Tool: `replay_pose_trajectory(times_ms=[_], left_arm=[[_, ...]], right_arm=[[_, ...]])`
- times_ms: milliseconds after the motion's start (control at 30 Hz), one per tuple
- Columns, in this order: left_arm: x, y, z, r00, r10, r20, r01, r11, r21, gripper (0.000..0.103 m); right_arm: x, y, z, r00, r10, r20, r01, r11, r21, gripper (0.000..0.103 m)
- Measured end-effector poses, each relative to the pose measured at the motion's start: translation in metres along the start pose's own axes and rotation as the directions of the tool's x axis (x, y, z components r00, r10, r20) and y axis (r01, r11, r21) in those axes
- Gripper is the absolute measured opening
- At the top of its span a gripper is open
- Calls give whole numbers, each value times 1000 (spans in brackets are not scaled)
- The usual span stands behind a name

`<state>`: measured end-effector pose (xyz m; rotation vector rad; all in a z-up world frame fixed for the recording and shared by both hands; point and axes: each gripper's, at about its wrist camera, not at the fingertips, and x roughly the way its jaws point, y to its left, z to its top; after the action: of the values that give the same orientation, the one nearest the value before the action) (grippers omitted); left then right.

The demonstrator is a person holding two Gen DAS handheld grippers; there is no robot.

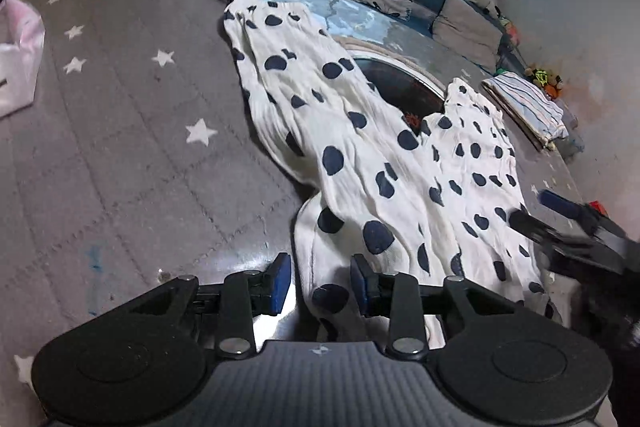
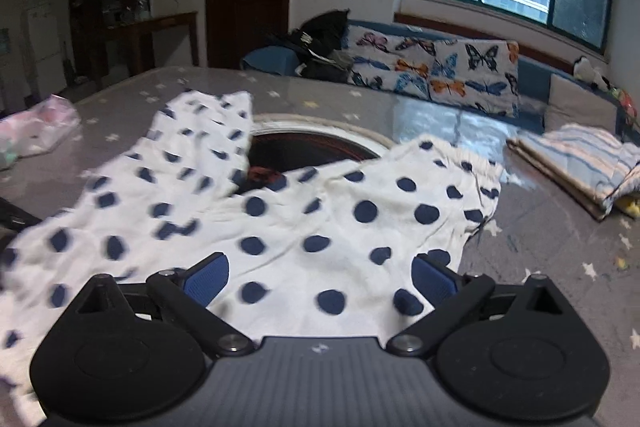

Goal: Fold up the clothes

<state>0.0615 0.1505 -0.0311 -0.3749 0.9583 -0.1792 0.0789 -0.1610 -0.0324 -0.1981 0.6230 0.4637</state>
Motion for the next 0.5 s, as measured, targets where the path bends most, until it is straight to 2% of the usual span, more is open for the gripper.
replay_pose_trajectory(times_ms=[33,67,167,200,300,400,500], left_arm=[[0,0,0,1000,-5,2,5,1000,0,29],[1,-1,-1,1000,-16,-5,16,1000,-3,20],[5,-4,-6,999,-38,-20,39,999,10,7],[5,-6,-9,999,-36,-19,36,999,17,6],[-12,-3,-14,998,47,35,-47,999,-2,5],[-27,4,-17,985,154,82,-153,988,-18,5],[-31,13,-21,981,181,68,-180,983,-24,4]], right_arm=[[-10,4,-1,1000,10,0,-10,1000,-17,99],[-17,8,-4,1000,20,-3,-20,999,-30,98],[-34,16,-15,999,41,-28,-42,998,-49,95],[-39,18,-19,998,46,-38,-48,997,-52,93],[-51,22,-29,997,49,-65,-52,997,-52,87],[-62,20,-39,994,61,-92,-64,997,-33,81],[-69,18,-46,990,82,-117,-84,996,-17,72]])
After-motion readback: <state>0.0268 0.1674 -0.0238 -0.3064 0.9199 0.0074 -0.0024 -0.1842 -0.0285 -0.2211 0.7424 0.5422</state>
